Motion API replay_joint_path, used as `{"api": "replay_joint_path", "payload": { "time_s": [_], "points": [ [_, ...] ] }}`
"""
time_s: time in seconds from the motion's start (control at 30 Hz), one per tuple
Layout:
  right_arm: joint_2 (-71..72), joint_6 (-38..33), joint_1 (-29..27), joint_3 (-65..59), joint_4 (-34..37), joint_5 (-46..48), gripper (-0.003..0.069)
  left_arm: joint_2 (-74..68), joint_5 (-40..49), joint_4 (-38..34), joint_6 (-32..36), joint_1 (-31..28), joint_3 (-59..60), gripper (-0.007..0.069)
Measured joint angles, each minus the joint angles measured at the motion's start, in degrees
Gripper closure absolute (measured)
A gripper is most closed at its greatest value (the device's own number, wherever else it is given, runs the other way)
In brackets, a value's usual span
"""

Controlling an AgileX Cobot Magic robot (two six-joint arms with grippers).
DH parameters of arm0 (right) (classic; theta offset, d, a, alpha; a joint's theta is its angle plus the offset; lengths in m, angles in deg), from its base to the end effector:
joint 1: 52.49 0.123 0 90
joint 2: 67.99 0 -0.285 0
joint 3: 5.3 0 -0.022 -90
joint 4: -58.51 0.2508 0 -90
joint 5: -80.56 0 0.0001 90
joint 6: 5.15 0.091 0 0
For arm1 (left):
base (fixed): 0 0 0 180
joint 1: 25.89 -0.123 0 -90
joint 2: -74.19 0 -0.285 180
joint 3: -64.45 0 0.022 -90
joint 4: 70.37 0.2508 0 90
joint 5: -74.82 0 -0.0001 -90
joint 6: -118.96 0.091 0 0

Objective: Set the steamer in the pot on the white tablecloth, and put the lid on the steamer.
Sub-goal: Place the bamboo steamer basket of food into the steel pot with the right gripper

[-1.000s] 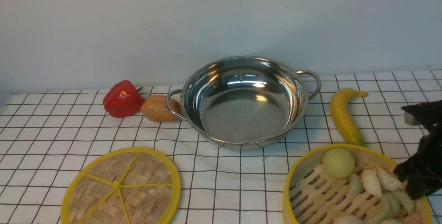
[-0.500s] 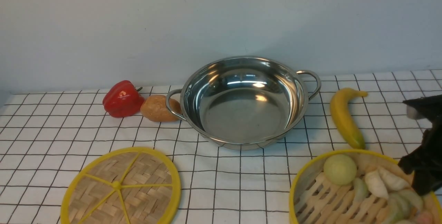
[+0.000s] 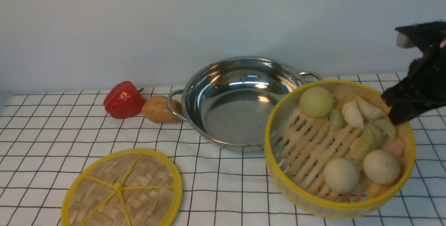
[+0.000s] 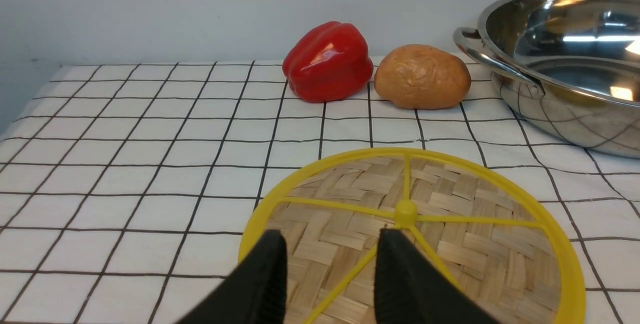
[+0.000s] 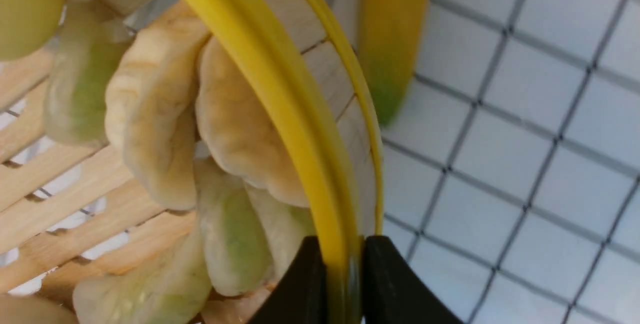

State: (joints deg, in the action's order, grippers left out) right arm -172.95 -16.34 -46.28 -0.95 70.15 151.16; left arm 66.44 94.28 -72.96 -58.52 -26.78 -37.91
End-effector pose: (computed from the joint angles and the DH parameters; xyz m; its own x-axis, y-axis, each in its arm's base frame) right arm 0.3344 0.0538 0.2856 -0.9563 -0.2291 -0.1818 -0.2595 0.9513 0.1662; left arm 0.0538 -0.0005 0.1801 -0.2559 -0.0026 -0.9667 -0.0006 1.0000 -0.0025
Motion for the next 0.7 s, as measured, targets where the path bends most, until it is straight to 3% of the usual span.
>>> {"api": "replay_joint_path", "payload": {
  "time_s": [0.33,0.7],
  "points": [
    [-3.14,2.62,4.25,12.88,4.11,0.98,0.0564,0.0,0.0,0.0,0.0,0.0,0.0,0.0382],
    [-25.09,2.81,7.63,42.52,7.04,1.3,0.0563,0.0,0.0,0.0,0.0,0.0,0.0,0.0382]
  ]
}}
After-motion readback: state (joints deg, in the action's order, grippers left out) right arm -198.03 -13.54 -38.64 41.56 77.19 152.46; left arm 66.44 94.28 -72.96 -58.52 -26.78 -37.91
